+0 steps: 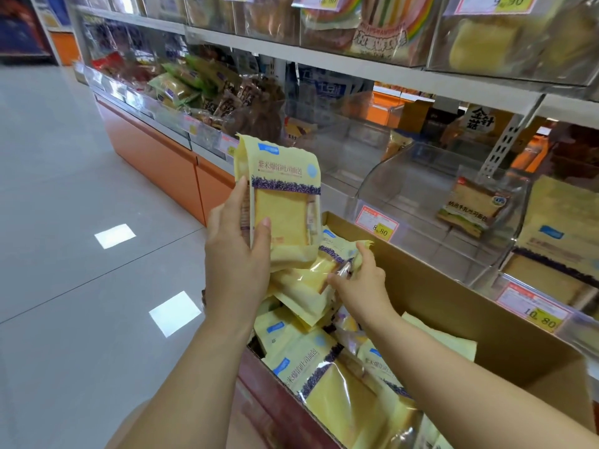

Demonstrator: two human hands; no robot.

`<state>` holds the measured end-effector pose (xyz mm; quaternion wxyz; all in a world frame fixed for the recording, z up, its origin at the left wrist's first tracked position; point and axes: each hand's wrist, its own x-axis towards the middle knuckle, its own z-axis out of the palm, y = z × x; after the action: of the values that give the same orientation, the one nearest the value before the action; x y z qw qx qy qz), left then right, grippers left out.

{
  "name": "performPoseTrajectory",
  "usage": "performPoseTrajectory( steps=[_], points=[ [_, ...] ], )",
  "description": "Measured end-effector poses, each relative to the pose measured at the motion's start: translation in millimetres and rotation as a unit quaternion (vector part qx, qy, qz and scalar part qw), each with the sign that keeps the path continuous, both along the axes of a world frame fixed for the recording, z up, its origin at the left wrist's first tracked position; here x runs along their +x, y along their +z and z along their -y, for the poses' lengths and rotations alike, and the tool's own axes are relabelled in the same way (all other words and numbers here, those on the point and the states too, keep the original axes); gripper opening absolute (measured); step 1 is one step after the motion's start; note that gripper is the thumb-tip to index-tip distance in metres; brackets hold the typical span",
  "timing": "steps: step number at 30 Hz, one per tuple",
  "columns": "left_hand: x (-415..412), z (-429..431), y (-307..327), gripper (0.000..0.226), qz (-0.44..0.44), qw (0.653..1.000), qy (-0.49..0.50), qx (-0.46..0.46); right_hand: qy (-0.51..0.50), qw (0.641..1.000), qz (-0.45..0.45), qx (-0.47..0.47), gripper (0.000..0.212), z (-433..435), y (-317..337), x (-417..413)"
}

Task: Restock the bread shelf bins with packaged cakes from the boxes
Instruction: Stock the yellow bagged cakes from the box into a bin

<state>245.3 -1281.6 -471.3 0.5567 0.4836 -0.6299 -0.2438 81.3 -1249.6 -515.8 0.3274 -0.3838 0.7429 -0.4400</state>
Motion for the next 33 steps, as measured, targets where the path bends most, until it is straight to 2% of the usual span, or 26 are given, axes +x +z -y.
performPoseTrajectory(
  steps=[3, 8, 10, 13, 16, 21, 28, 33],
  points=[
    [2.6, -0.4, -0.1, 0.056, 0.006, 1.0, 0.002, -0.002, -0.032, 0.998, 0.057, -0.023, 0.085, 5.2, -4.1, -3.0],
    [1.2, -2.0, 0.6, 0.055, 0.006, 1.0, 0.01, -0.004, -0.045, 0.998, 0.05, 0.013, 0.077, 14.0, 7.7, -1.9],
    [-1.1, -1.1, 0.8, 0.055, 0.005, 1.0, 0.008, -0.007, -0.036, 0.998, 0.034, 0.038, 0.058, 17.5, 12.8, -2.5],
    [-4.6, 0.6, 0.7, 0.055, 0.011, 1.0, 0.004, -0.01, -0.005, 0.999, -0.017, 0.042, 0.009, 16.9, 17.5, -4.1],
    [-3.5, 2.6, -0.4, 0.055, 0.011, 1.0, 0.006, -0.017, -0.002, 0.999, -0.039, 0.007, 0.014, 12.5, 19.2, -7.3],
    [-1.4, 0.2, 0.3, 0.054, 0.012, 1.0, 0.014, -0.023, -0.059, 0.996, -0.024, -0.059, 0.013, -11.2, 32.1, -30.0],
    [-24.9, -21.8, 5.6, 0.053, -0.005, 0.999, -0.037, -0.037, -0.099, 0.972, -0.167, -0.133, 0.006, -71.1, 71.2, -80.2],
    [-70.6, -50.3, 28.5, 0.053, 0.037, 0.987, -0.115, -0.105, -0.158, 0.947, -0.197, -0.2, 0.006, -111.3, 97.0, -116.8]
  ],
)
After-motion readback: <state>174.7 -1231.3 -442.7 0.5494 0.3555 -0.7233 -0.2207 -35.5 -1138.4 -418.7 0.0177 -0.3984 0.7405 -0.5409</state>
